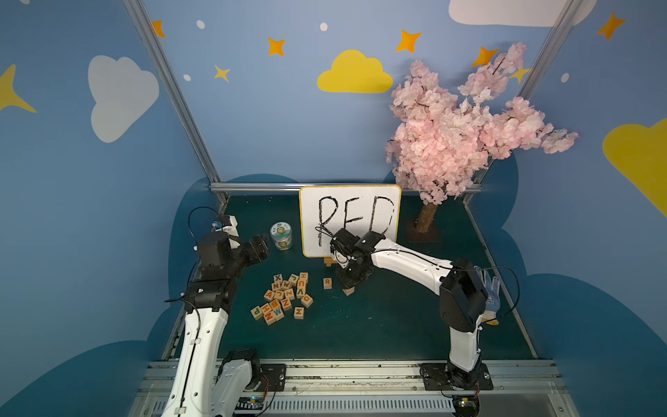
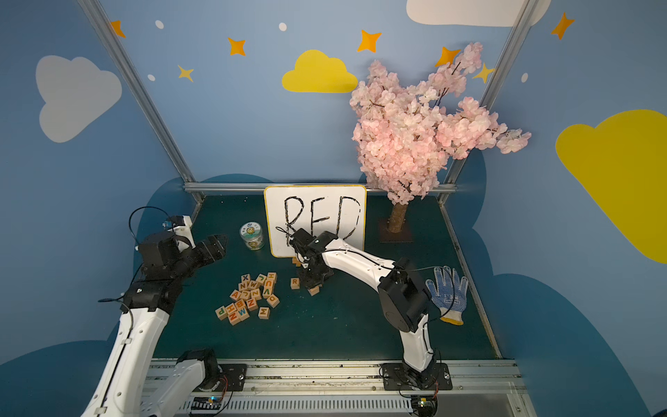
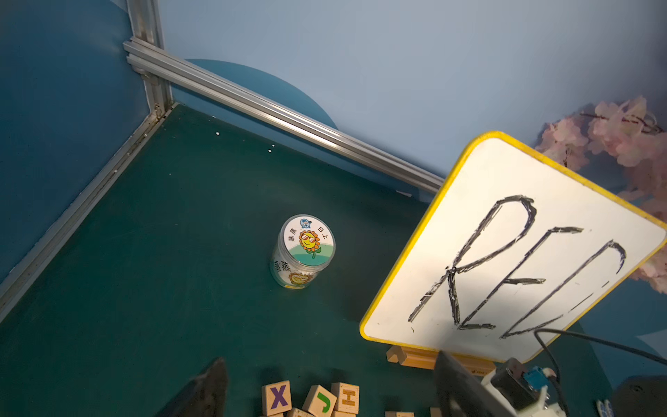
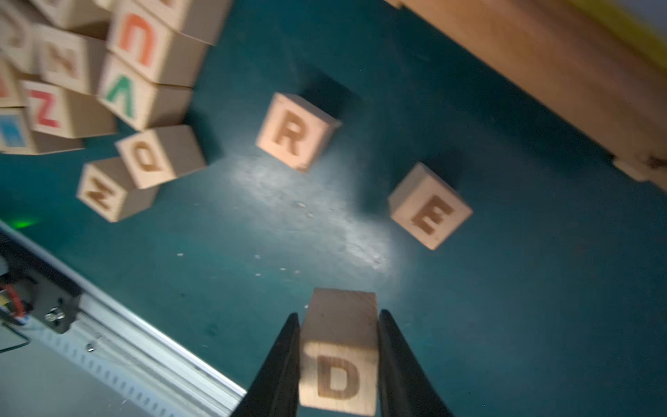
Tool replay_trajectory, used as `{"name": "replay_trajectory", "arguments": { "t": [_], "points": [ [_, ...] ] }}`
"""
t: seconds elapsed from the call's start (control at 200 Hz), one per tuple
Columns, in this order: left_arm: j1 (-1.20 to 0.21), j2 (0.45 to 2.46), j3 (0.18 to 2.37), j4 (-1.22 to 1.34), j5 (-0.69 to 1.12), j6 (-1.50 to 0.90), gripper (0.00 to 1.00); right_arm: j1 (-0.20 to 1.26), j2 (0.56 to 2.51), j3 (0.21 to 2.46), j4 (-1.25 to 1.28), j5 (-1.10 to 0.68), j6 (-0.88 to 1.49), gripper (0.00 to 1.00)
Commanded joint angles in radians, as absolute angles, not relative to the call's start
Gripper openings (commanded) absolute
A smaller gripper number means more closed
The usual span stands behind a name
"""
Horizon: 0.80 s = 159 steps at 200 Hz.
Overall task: Assemble the uppercase word "red" with letter blocks
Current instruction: Place the letter block at the center of the board.
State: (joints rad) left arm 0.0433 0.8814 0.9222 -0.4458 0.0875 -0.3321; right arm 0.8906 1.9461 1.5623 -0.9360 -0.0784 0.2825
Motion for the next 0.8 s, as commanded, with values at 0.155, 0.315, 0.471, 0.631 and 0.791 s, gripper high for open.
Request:
{"name": "replay_trajectory", "arguments": {
  "t": [0.155, 0.315, 0.471, 0.631, 0.791],
  "points": [
    [-0.231, 1.079, 1.062, -0.550, -0.018, -0.175, 0.86, 0.800, 1.842, 1.449, -0.867, -0.008, 0.262, 0.23],
    [-0.292, 1.183, 1.139, -0.521, 0.008, -0.144, 0.86, 0.766, 1.832, 1.395, -0.827, 0.034, 0.249, 0.23],
    [-0.309, 1.249, 1.189, -0.487, 0.044, -0.115, 0.86, 0.747, 1.841, 1.359, -0.771, 0.038, 0.242, 0.23],
    [-0.310, 1.265, 1.152, -0.417, 0.092, -0.115, 0.86, 0.740, 1.864, 1.360, -0.755, 0.040, 0.242, 0.23],
    [-0.311, 1.244, 1.097, -0.371, 0.143, -0.113, 0.86, 0.735, 1.887, 1.353, -0.736, 0.036, 0.252, 0.24]
  ]
}}
